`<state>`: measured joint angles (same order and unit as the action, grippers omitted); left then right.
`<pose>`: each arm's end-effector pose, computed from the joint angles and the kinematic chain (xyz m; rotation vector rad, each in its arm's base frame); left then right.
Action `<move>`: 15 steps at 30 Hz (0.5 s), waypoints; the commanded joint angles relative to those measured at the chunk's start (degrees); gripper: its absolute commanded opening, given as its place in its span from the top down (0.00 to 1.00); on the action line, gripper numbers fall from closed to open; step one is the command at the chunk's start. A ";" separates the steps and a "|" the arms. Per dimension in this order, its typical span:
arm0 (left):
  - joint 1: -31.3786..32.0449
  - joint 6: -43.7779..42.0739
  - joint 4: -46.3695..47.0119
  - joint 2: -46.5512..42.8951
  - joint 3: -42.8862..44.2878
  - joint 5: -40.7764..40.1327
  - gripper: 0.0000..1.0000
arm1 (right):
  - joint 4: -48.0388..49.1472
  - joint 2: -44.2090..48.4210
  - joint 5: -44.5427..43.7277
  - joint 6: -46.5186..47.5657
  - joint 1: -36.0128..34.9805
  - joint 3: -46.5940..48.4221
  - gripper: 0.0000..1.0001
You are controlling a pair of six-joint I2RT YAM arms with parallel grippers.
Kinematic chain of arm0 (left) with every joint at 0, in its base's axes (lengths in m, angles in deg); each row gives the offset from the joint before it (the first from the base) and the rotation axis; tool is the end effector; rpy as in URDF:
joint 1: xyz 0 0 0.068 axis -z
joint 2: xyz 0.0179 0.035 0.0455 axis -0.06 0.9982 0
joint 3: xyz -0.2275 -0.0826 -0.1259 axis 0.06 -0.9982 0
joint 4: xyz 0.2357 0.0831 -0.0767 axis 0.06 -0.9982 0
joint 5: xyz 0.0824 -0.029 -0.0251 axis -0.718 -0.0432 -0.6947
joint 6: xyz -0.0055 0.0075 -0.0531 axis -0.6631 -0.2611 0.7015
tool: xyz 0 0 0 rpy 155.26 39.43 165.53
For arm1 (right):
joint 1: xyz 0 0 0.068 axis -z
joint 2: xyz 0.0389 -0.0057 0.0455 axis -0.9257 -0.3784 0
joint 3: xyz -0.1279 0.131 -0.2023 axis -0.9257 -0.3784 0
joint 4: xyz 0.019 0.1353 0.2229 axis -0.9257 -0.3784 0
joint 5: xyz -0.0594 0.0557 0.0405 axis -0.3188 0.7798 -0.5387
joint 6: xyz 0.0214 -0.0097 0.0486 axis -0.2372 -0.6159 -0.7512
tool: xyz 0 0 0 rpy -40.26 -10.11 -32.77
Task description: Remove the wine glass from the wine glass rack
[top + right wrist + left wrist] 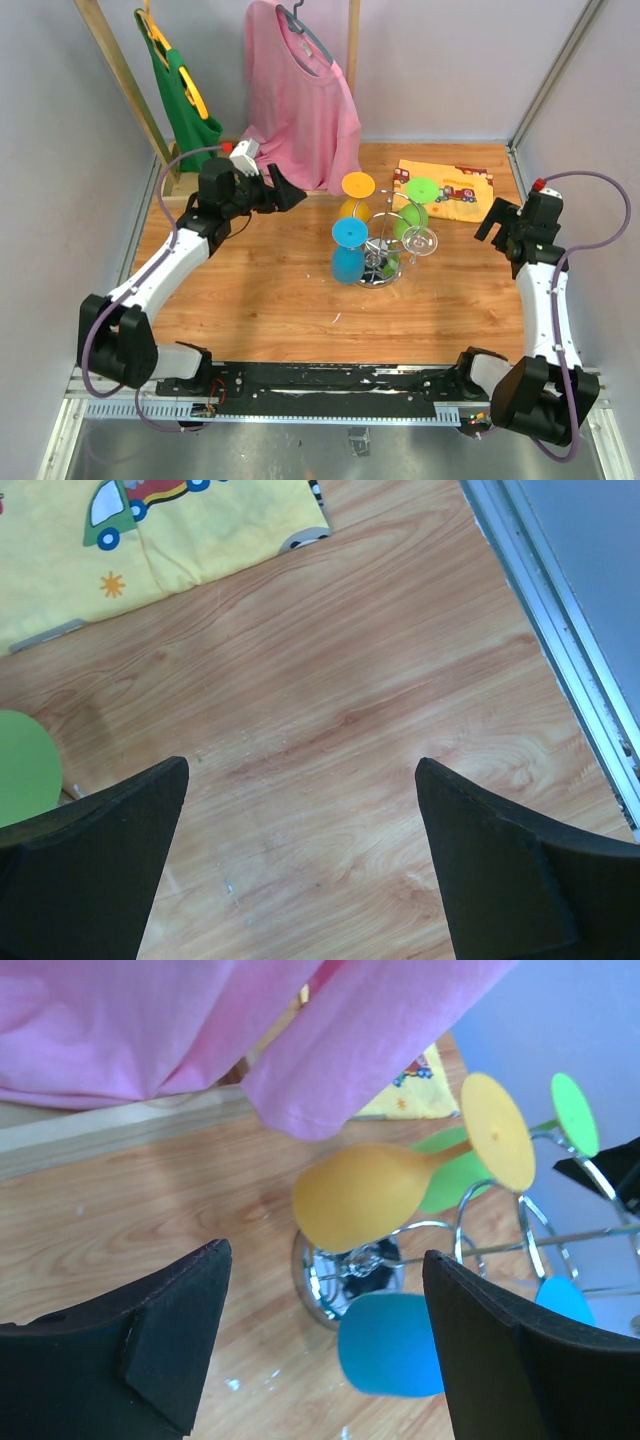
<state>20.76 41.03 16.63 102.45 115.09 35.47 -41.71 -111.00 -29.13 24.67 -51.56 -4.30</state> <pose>0.2828 -0.1026 0.3142 0.1247 1.9345 -0.8938 0.2246 -0.0668 0.2939 0.5984 2.0874 -0.0580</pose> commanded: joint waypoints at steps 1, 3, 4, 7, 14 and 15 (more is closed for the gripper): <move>1.69 7.68 2.13 5.28 6.61 5.50 0.19 | -2.95 0.48 3.71 0.09 0.96 3.21 0.02; 2.75 10.62 3.15 7.32 8.51 7.28 0.19 | -3.37 -0.07 4.49 0.72 0.93 4.05 0.02; 3.39 11.84 4.16 8.05 9.28 7.69 0.20 | -3.67 -0.38 4.77 0.94 0.93 4.53 0.02; 5.01 15.24 5.78 9.58 11.17 8.65 0.22 | -4.23 -0.65 5.11 1.33 0.95 5.54 0.02; 5.97 24.25 7.40 13.80 13.36 11.12 0.27 | -4.28 0.22 5.47 1.03 0.97 4.88 0.02; 6.01 25.34 7.62 14.43 13.53 11.27 0.28 | -4.29 0.44 5.47 0.95 1.01 4.71 0.02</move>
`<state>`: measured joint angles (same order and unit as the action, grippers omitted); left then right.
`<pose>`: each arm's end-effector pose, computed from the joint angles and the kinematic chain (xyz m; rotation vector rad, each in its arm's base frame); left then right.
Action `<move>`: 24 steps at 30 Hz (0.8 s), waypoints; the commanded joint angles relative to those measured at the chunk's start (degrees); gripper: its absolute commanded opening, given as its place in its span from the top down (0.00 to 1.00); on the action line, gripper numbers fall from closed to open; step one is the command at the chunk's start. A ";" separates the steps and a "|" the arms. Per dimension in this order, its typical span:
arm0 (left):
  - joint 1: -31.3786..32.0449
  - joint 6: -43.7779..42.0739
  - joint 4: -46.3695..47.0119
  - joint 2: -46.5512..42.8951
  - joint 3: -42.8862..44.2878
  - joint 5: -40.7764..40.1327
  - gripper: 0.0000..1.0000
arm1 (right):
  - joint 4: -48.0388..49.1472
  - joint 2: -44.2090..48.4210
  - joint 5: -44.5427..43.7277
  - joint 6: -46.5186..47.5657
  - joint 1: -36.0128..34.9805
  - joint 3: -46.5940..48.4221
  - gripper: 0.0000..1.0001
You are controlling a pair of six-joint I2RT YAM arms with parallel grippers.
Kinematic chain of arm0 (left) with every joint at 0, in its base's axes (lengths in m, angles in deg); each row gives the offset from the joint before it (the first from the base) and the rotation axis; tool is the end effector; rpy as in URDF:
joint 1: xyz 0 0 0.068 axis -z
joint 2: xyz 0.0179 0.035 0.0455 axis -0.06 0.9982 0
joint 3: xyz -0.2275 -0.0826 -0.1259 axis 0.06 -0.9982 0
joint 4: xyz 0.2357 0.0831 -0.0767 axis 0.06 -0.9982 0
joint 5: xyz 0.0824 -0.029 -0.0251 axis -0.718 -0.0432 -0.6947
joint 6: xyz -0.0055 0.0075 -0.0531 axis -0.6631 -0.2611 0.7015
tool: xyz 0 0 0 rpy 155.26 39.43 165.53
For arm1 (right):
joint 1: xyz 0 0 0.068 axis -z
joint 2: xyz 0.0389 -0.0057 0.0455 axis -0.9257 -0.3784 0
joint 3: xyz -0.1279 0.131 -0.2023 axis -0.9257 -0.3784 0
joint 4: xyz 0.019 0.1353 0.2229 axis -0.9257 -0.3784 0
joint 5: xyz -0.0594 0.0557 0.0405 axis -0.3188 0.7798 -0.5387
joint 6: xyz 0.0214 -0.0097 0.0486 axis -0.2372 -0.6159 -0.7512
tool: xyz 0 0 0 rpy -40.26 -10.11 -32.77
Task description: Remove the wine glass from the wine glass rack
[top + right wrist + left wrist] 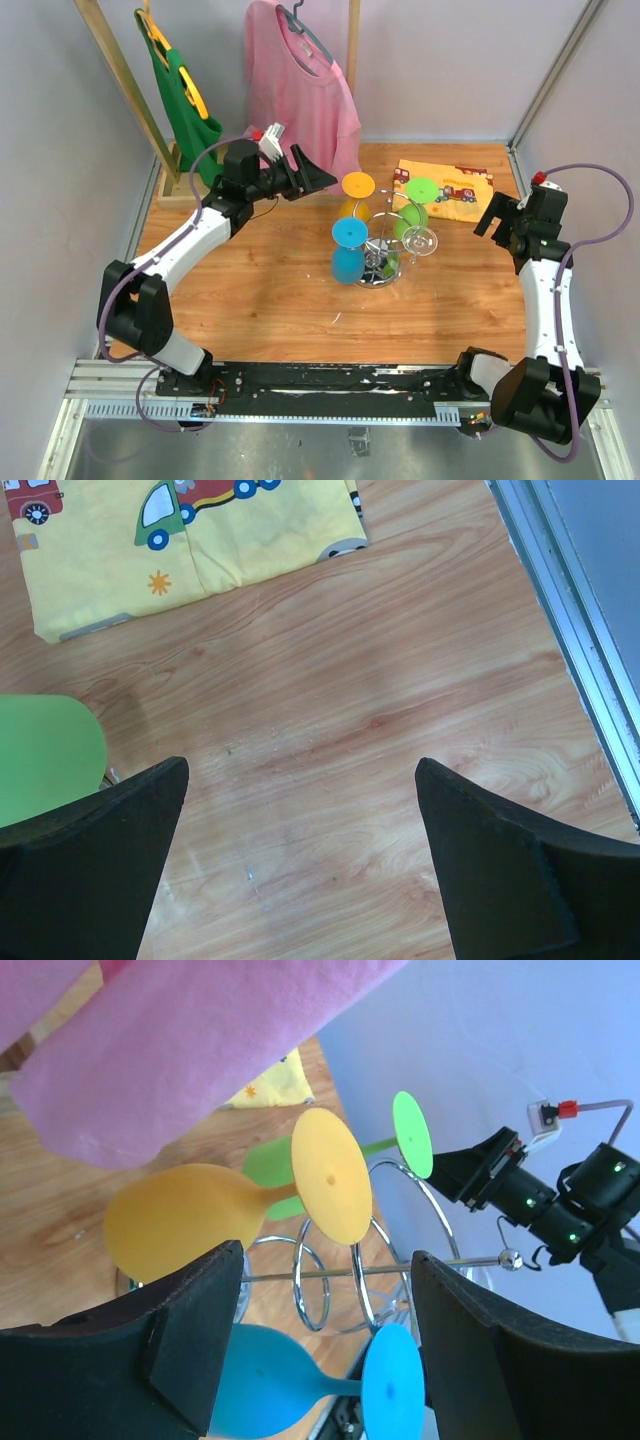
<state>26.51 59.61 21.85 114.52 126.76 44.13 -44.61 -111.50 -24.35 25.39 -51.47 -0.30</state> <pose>0.3192 -0.1561 0.3313 0.0549 1.9548 -1.3139 0.2267 -0.0647 0.3113 0.5377 2.0924 0.0241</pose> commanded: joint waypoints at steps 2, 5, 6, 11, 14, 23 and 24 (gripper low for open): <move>0.22 8.93 3.04 3.37 1.88 3.03 0.29 | -1.35 1.23 0.62 0.02 0.92 0.36 0.02; 0.22 12.37 4.79 4.85 2.12 3.93 0.32 | -1.34 1.45 0.27 0.09 0.93 0.21 0.02; 0.22 13.35 5.19 5.29 2.35 4.28 0.33 | -1.35 1.45 0.29 0.14 0.98 0.21 0.02; 0.31 17.09 5.90 7.38 3.97 5.51 0.38 | -1.34 0.60 0.91 -0.19 0.98 0.76 0.02; 0.31 18.88 6.41 7.73 4.14 5.81 0.43 | -1.34 0.41 1.37 -0.39 0.93 0.91 0.02; 1.30 22.11 7.49 9.74 4.98 6.89 0.48 | -1.38 0.47 1.12 -0.35 0.93 1.07 0.02; 1.50 22.19 7.51 9.99 5.32 6.98 0.48 | -1.37 0.43 1.12 -0.27 0.95 1.13 0.02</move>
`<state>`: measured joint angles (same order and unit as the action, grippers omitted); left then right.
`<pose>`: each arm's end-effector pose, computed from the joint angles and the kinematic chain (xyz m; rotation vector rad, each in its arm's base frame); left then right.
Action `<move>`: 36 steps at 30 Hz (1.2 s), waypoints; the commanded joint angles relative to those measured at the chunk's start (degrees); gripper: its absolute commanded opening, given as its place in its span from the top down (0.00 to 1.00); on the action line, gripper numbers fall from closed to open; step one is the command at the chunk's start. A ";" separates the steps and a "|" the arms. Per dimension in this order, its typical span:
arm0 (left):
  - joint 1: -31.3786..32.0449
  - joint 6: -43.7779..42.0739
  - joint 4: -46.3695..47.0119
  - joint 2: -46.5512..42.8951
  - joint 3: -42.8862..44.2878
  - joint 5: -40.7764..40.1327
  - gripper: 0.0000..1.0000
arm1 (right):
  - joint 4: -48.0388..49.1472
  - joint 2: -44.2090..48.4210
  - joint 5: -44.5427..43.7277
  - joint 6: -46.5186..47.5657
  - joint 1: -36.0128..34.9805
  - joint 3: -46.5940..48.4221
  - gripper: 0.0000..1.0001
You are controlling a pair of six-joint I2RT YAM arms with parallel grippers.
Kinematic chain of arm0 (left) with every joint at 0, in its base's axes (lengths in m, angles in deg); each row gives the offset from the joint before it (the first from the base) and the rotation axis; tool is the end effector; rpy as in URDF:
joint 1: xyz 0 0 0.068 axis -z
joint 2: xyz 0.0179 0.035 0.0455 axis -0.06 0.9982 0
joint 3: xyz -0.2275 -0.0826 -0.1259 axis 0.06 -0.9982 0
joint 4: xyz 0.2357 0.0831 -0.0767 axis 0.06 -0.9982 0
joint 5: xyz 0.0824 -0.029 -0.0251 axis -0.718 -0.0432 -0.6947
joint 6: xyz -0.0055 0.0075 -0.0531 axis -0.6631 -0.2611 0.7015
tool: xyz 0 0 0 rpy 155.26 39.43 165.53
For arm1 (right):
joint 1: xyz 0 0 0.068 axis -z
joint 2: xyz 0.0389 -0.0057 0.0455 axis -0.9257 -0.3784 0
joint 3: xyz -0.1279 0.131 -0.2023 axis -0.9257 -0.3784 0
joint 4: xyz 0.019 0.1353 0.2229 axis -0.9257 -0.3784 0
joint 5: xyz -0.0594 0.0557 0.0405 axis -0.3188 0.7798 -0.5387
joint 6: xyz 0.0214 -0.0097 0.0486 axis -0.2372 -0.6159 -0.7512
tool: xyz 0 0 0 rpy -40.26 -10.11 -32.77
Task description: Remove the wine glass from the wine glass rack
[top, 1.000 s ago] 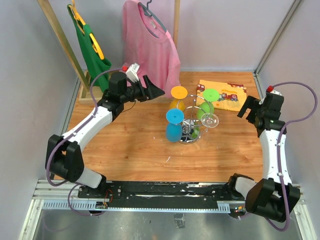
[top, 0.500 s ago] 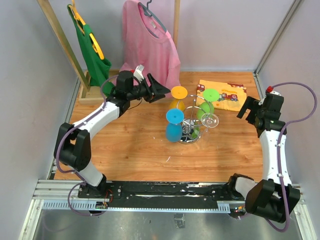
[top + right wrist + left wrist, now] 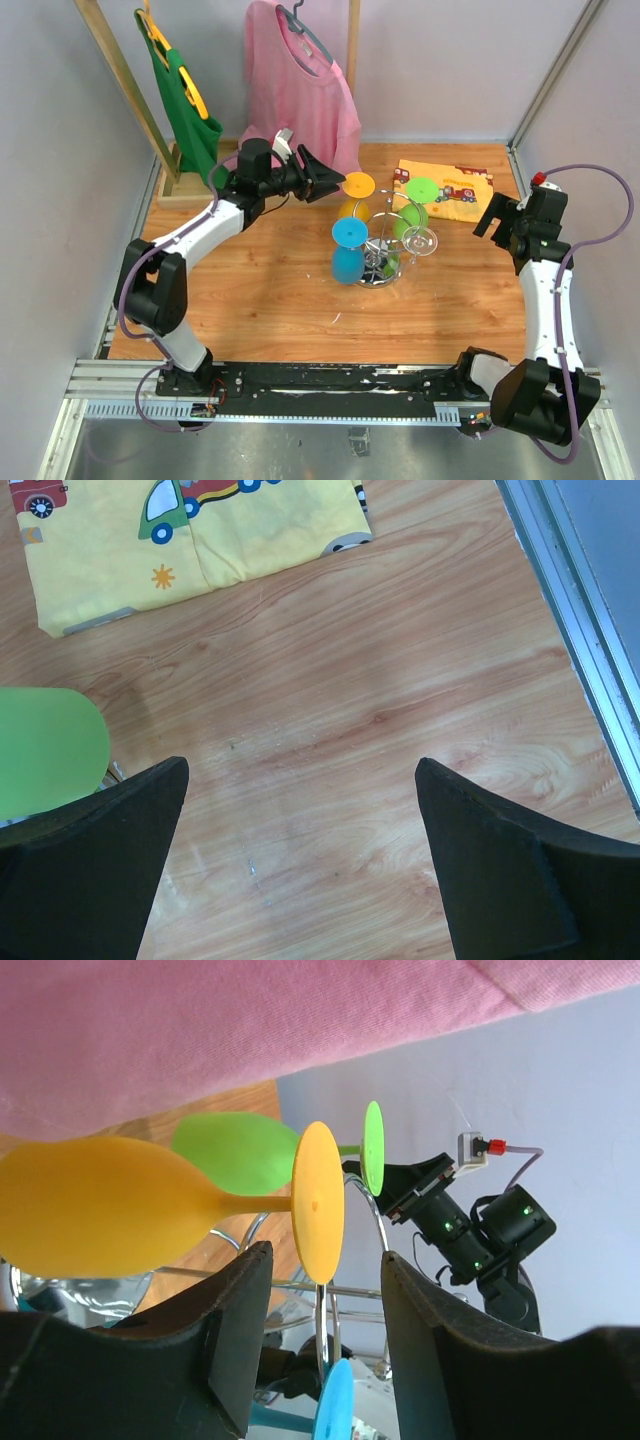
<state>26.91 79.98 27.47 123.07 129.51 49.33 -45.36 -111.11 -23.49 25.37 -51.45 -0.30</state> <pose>0.3481 -0.1743 0.3059 -0.2261 2.0652 -1.6128 0.2248 -0.0637 0.3116 0.5318 2.1000 0.0406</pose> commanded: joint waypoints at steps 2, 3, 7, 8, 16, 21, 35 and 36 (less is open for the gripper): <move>1.39 1.98 1.90 2.01 3.19 1.97 0.48 | -0.82 0.22 0.12 -0.21 0.91 1.22 0.02; 1.48 2.01 1.87 2.24 3.36 2.08 0.48 | -0.97 0.20 0.10 -0.14 0.91 1.26 0.02; 1.71 2.12 1.91 2.77 3.50 2.09 0.49 | -1.36 0.73 -0.03 0.01 0.92 1.13 0.02; 1.70 2.06 1.82 2.75 3.41 2.09 0.50 | -1.45 0.80 -0.14 0.01 0.91 1.05 0.02; 1.99 1.93 1.63 3.21 3.42 1.73 0.58 | -1.91 1.35 -0.42 0.53 0.93 0.37 0.02; 2.07 2.06 1.61 3.79 3.76 1.74 0.62 | -1.97 2.05 -0.70 0.56 0.92 -0.36 0.02; 2.11 3.61 1.36 3.83 4.51 1.71 1.00 | -2.26 3.18 -1.14 0.73 1.16 -1.10 0.02; 2.16 3.78 0.82 3.66 4.80 1.60 1.00 | -2.34 3.26 -1.14 0.81 1.17 -1.16 0.02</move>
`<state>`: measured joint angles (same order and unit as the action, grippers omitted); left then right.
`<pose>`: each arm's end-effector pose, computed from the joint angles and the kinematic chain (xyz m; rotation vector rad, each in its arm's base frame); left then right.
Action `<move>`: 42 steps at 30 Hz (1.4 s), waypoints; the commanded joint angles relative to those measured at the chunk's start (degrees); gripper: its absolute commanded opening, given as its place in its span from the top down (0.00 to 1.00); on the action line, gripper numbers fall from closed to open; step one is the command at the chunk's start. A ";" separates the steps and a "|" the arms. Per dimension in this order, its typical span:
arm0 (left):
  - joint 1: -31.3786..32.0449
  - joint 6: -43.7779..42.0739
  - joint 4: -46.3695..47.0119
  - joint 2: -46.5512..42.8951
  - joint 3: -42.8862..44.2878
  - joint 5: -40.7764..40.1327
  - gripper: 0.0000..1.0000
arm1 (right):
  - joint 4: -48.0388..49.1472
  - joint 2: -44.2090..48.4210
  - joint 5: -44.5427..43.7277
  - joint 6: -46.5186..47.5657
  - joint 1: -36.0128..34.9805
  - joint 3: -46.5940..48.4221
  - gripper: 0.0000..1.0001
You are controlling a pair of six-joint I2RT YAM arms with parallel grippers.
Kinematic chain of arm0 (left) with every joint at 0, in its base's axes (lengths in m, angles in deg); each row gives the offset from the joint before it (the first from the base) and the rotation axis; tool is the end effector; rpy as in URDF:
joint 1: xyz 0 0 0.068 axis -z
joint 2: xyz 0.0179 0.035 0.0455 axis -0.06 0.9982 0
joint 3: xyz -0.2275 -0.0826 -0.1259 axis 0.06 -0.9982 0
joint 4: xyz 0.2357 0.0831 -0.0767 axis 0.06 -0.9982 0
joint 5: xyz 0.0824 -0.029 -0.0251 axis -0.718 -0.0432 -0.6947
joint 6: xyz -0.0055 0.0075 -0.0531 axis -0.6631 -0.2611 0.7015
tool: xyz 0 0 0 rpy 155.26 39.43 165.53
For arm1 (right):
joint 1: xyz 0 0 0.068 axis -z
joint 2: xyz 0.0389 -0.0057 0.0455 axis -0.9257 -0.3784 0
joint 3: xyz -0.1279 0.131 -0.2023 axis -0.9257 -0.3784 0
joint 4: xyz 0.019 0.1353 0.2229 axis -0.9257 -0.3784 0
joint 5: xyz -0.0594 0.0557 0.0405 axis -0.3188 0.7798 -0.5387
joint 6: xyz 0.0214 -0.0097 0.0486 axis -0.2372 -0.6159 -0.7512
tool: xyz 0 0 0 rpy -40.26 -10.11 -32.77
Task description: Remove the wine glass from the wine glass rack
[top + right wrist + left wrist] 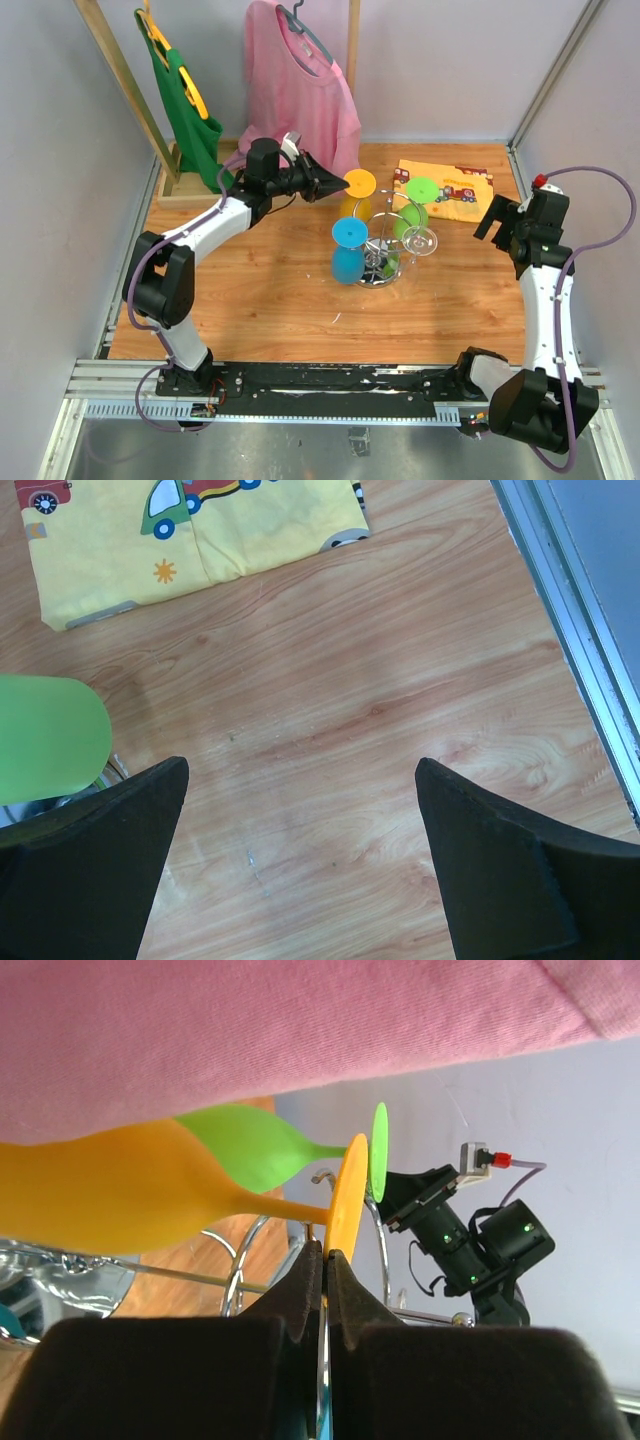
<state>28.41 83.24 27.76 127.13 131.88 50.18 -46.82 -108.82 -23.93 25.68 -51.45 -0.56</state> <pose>0.3578 -0.1905 0.2941 -0.2651 2.1179 -1.6663 0.2154 -0.0612 0.3161 0.5276 2.0910 0.0287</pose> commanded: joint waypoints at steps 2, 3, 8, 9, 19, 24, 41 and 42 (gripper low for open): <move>0.62 0.93 -0.42 -0.62 3.12 0.50 1.00 | -1.10 1.10 -0.89 0.72 1.20 -0.94 0.02; 0.61 1.05 -0.90 -0.80 3.58 0.29 1.00 | -1.25 1.19 -1.00 0.88 1.18 -0.94 0.02; 0.60 2.62 -3.11 -0.63 5.33 -1.13 1.00 | -1.96 2.09 -1.56 1.51 1.26 -1.26 0.02; 0.60 2.92 -3.43 -0.43 5.63 -1.33 1.00 | -2.06 2.26 -1.62 1.56 1.26 -1.35 0.02; 0.26 3.11 -4.27 2.08 8.48 -2.68 1.00 | -3.62 4.32 -2.57 2.15 1.35 -1.80 0.02; -0.71 2.71 -5.63 0.81 6.71 -2.90 1.00 | -4.13 5.24 -2.98 2.41 1.57 -2.19 0.02; -4.24 1.51 -2.73 -2.47 4.32 -0.59 1.00 | -4.01 4.49 -1.86 1.85 1.66 -1.99 0.02; -4.37 1.29 -2.67 -2.72 4.19 -0.46 1.00 | -3.96 4.51 -1.84 1.88 1.62 -1.89 0.02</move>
<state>24.52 85.88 22.23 127.63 136.71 48.09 -50.17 -104.33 -25.88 27.36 -50.53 -2.60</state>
